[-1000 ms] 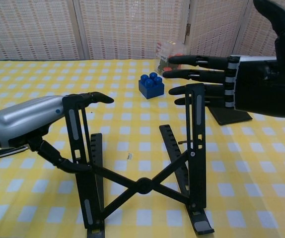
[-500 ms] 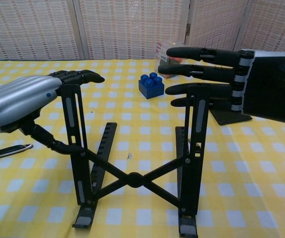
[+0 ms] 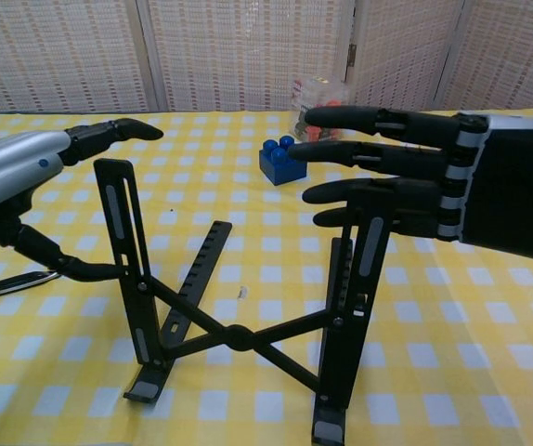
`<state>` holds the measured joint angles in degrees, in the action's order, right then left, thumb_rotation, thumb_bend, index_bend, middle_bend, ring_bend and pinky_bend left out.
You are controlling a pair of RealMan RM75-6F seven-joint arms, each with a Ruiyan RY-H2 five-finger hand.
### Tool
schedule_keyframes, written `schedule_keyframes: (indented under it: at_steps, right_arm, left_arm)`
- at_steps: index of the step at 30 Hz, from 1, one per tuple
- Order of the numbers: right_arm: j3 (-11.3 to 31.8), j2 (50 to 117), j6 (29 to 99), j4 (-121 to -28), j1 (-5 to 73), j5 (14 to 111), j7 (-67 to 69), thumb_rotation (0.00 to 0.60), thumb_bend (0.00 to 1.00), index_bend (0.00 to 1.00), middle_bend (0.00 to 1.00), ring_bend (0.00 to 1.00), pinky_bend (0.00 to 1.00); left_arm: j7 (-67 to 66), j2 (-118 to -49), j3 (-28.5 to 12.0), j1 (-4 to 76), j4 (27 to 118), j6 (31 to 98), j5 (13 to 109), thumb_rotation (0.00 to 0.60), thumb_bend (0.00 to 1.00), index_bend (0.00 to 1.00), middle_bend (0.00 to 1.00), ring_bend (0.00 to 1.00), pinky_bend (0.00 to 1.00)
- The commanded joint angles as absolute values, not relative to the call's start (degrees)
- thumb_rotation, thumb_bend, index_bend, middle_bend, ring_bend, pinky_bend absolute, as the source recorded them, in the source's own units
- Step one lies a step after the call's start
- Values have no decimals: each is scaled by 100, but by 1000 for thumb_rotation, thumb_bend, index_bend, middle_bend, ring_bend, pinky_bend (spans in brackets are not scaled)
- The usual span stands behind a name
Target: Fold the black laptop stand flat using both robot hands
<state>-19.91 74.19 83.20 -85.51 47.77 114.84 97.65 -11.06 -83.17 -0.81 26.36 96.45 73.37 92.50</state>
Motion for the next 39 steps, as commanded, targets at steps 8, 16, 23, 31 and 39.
schedule_keyframes:
  at_steps: [8,16,23,31,39]
  right_arm:
    - [-2124,7470,8457,-8655,4798,11730,9684,0,0,0,37,77,0]
    - [-2263,7605,8511,-8646,4814,11864,9744,0,0,0,36,77,0]
    - [-2346,7574,8618,-8712,4835,11937,9662,0,0,0,36,69,0]
    - [-2360,7379,8702,-8722,4808,11795,9533,0,0,0,0,17,0]
    - [-2314,7531,8352,-8521,4789,11455,9549,0,0,0,0,0,0]
  left_arm:
    - [-819,-7805,332,2217,9857,7809,9636,505,135,0,74,0,0]
    - [-748,-7790,338,2099,9823,7848,9610,515,135,0,76,0,0]
    - [-763,-7810,301,2034,9799,7907,9638,529,135,0,78,0,0]
    - [-774,-7808,245,1952,9786,7974,9615,528,135,0,80,0,0]
    - [-794,-7800,194,1896,9774,8013,9601,529,134,0,81,0,0]
